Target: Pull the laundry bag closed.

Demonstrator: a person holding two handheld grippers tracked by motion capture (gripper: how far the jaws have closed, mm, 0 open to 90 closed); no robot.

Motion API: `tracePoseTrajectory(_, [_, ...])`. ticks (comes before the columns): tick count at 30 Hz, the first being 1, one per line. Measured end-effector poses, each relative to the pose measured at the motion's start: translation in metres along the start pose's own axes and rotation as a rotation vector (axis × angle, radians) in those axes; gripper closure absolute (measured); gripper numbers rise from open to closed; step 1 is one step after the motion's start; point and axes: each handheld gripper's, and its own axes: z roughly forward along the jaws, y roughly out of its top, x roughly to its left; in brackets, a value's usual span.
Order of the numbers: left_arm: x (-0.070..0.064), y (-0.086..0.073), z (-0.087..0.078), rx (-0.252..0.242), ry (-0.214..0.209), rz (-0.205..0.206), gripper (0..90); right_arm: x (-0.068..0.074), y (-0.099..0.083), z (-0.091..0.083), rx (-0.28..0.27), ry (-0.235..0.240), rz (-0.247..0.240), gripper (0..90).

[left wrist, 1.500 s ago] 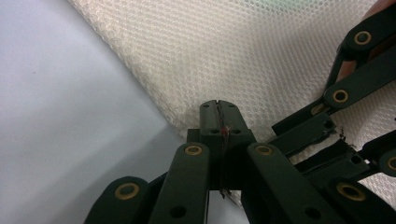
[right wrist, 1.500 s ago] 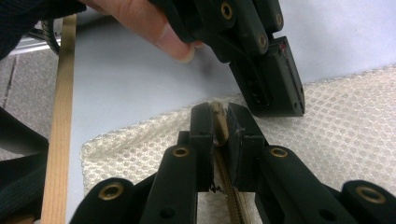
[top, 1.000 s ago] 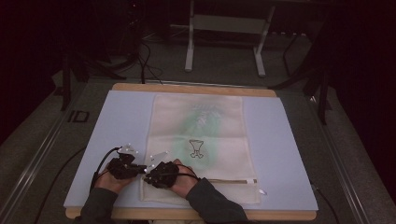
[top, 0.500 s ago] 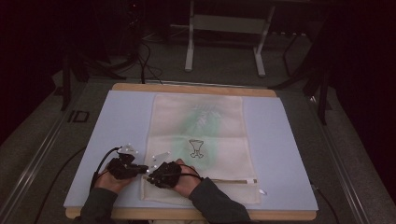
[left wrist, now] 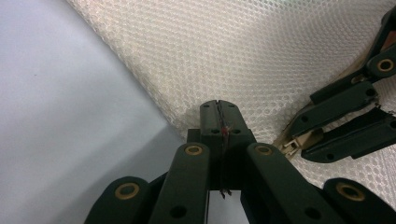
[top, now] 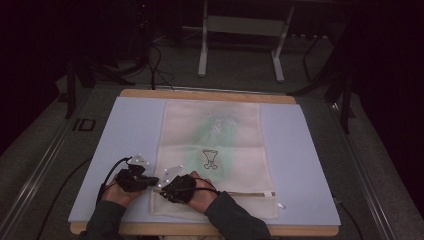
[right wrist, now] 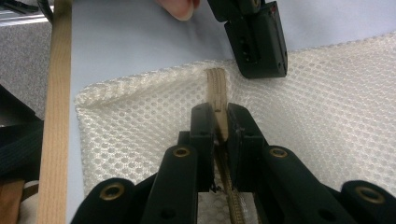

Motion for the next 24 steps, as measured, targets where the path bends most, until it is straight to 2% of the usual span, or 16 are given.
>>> tracePoseTrajectory(24, [0.0,0.002,0.0,0.01,-0.002,0.008,90.0,0.002,-0.007,-0.013,0.028,-0.013,-0.017,82.3])
